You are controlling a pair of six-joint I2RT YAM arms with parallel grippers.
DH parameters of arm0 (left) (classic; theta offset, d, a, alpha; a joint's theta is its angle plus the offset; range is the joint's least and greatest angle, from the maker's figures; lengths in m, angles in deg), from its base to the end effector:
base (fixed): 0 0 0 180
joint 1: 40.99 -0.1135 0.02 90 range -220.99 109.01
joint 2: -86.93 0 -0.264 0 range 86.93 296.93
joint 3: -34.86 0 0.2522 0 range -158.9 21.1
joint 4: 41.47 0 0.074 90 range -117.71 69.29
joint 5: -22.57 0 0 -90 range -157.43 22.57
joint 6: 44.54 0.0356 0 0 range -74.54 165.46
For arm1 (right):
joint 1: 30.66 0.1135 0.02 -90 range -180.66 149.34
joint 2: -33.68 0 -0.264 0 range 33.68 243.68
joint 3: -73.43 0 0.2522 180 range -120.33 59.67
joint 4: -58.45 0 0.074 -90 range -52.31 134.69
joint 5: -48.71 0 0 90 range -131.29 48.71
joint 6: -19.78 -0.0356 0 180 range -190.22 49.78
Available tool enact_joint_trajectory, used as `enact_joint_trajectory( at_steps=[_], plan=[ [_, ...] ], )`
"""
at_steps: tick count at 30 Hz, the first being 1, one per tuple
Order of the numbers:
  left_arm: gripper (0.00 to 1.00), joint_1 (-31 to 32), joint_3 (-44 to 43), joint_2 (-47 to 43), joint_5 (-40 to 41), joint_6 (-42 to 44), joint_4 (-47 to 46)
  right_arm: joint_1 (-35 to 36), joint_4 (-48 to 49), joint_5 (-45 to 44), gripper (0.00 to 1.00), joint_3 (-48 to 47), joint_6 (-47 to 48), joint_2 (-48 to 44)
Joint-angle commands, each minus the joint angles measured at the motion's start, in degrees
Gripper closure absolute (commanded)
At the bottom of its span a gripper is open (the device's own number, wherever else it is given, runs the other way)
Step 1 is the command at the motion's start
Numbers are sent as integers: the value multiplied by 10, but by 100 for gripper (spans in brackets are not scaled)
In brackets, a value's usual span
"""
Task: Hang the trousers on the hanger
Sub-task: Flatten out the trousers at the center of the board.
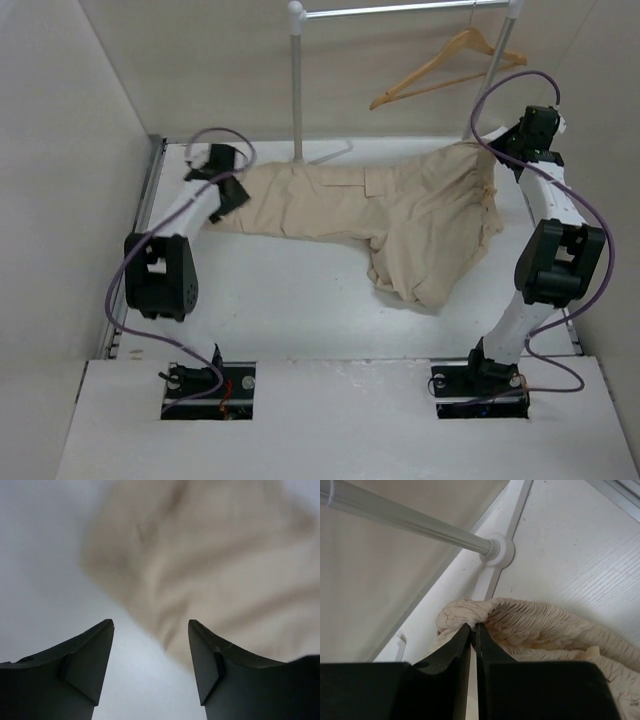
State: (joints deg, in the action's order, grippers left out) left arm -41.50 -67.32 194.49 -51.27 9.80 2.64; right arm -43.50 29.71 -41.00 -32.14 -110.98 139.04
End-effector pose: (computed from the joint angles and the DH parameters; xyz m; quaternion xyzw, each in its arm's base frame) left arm 0.4209 0.0137 0.2593 -0.3346 0.8679 0.0222 0.3666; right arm 0.4275 -0.0973 0.3166 0.3864 0.7678 0.1254 0.4954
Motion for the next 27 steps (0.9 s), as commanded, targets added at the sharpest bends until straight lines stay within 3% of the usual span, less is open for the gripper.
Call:
enact_joint_trajectory(
  at_steps=[1, 5, 9, 11, 12, 14, 15, 16, 19, 21, 24, 27],
  plan=[
    [43, 160, 170, -172, -43, -50, -51, 12, -2, -31, 80, -23, -1, 0],
    [46, 371, 257, -203, -83, -153, -67, 12, -27, -70, 40, -16, 2, -37],
    [51, 482, 255, -170, -111, -208, -105, 15, -41, -80, 32, 40, 7, -116],
    [54, 509, 253, -148, -132, -215, -123, 28, -37, -88, 36, 92, 1, -168],
    [55, 520, 253, -134, -140, -218, -133, 39, -36, -89, 47, 126, -5, -202],
    [54, 537, 251, -110, -155, -224, -153, 70, -36, -91, 78, 196, -13, -269],
    [53, 542, 250, -101, -160, -224, -167, 80, -38, -92, 84, 215, -13, -286],
    [52, 543, 249, -94, -163, -224, -180, 94, -43, -93, 89, 248, -15, -316],
    [50, 541, 244, -71, -169, -227, -218, 117, -69, -96, 89, 336, -26, -392],
    [50, 536, 241, -52, -177, -231, -236, 124, -93, -100, 82, 389, -35, -437],
    [50, 534, 235, -26, -181, -241, -253, 117, -132, -115, 51, 484, -68, -517],
    [51, 536, 228, -5, -181, -245, -275, 86, -144, -102, 39, 552, -99, -557]
  ],
)
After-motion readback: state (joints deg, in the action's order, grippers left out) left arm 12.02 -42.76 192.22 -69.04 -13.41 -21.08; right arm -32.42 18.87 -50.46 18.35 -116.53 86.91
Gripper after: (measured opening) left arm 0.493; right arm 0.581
